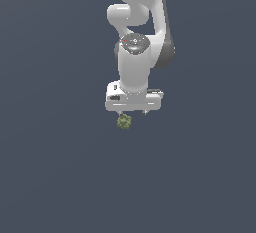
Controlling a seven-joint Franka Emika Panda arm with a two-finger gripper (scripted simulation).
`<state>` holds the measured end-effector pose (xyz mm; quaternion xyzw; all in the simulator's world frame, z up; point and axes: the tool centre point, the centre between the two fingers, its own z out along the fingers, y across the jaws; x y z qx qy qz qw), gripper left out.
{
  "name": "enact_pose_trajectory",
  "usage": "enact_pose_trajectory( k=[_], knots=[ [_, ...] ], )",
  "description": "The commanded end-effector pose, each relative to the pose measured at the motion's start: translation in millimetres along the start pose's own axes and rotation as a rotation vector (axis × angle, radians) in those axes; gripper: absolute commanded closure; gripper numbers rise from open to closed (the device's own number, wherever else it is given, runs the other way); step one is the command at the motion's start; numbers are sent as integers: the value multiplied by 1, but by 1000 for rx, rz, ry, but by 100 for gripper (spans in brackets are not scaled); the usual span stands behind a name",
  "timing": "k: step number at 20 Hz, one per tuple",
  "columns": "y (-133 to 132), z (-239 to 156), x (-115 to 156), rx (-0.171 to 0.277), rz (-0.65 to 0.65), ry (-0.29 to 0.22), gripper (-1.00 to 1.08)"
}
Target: Pick up the object and move it to a goal position.
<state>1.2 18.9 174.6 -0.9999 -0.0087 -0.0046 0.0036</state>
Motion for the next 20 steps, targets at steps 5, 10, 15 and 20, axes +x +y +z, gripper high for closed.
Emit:
enact_pose_trajectory(
  k=[5, 10, 15, 20],
  knots=[
    [-2, -2, 1, 3, -2, 3, -92],
    [-10, -7, 3, 13, -2, 13, -92],
    [-10, -9, 4, 15, 2, 15, -92],
    [-9, -6, 3, 13, -22, 13, -92]
  ],
)
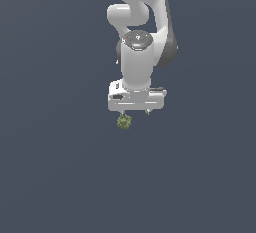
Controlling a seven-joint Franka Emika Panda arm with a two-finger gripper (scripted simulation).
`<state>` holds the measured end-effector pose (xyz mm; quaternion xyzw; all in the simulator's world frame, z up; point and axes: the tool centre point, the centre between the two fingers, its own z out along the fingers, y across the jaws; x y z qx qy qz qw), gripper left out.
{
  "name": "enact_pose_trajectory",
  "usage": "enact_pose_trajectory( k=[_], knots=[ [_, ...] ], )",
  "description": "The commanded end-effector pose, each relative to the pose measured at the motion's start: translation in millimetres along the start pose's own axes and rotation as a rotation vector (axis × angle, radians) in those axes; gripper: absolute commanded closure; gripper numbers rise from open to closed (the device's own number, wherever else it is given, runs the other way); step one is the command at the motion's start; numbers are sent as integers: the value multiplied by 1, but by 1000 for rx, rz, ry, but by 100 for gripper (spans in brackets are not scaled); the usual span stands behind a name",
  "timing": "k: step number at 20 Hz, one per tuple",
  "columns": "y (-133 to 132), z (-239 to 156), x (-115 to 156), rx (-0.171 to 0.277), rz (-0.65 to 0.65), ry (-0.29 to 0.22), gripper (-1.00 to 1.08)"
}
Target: Pick up the object and move it to a goal position.
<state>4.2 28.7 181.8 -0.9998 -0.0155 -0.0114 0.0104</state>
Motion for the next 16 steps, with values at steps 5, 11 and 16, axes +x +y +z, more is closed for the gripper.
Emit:
enact_pose_trajectory(
  k=[5, 11, 16],
  knots=[
    [3, 4, -2, -2, -65, -2, -92],
    [8, 11, -5, -6, -173, -5, -92],
    [13, 19, -9, -9, -296, -8, -92]
  ],
)
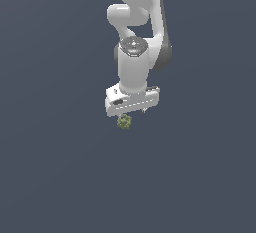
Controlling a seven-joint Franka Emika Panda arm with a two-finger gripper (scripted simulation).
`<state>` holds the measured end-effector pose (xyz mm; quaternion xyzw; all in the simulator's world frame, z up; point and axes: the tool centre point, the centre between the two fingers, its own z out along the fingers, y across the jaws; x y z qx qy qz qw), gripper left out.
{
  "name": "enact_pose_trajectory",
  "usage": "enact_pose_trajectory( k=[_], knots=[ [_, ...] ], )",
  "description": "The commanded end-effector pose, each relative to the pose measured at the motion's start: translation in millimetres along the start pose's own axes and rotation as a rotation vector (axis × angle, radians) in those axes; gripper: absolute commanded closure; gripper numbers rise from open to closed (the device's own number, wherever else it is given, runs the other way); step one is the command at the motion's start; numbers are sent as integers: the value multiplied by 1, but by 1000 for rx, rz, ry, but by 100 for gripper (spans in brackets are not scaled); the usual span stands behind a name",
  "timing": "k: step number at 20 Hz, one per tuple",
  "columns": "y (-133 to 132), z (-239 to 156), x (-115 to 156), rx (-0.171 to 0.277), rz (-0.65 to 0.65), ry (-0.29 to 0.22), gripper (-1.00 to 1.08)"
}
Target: Pick up the object and move it to a goal position.
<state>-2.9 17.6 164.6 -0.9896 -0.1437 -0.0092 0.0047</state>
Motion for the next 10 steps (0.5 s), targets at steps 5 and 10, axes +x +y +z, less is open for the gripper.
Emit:
enact_pose_trajectory(
  k=[5, 10],
  knots=[
    [5, 11, -7, -3, -168, -5, -92],
    [9, 19, -12, -5, -298, -9, -92]
  ],
)
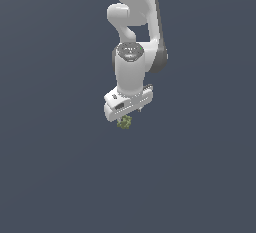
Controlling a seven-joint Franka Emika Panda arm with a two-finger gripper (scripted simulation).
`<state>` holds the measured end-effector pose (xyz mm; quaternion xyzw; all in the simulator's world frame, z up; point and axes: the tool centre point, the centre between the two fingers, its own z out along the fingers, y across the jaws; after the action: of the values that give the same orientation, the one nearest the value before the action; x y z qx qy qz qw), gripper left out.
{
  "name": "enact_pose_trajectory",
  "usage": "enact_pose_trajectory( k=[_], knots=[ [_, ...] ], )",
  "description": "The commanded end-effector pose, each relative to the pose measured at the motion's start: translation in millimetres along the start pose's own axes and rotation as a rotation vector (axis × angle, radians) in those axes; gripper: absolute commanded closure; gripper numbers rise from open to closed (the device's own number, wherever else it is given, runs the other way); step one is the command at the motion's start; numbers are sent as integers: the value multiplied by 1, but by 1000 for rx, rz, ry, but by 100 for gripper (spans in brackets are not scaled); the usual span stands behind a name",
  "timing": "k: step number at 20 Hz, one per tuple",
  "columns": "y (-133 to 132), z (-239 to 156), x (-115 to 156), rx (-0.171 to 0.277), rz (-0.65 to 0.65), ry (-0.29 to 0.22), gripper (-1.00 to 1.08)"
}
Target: Pick up the object and move it to a goal position.
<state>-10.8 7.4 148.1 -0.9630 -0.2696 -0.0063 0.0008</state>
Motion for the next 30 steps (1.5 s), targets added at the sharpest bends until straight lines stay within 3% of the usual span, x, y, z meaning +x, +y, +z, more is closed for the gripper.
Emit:
enact_pose_trajectory(
  k=[1, 22, 30],
  knots=[
    [1, 4, -3, -1, -67, -2, -92],
    [6, 36, -28, 3, -614, -11, -92],
    [6, 44, -35, 6, -763, -11, -92]
  ],
)
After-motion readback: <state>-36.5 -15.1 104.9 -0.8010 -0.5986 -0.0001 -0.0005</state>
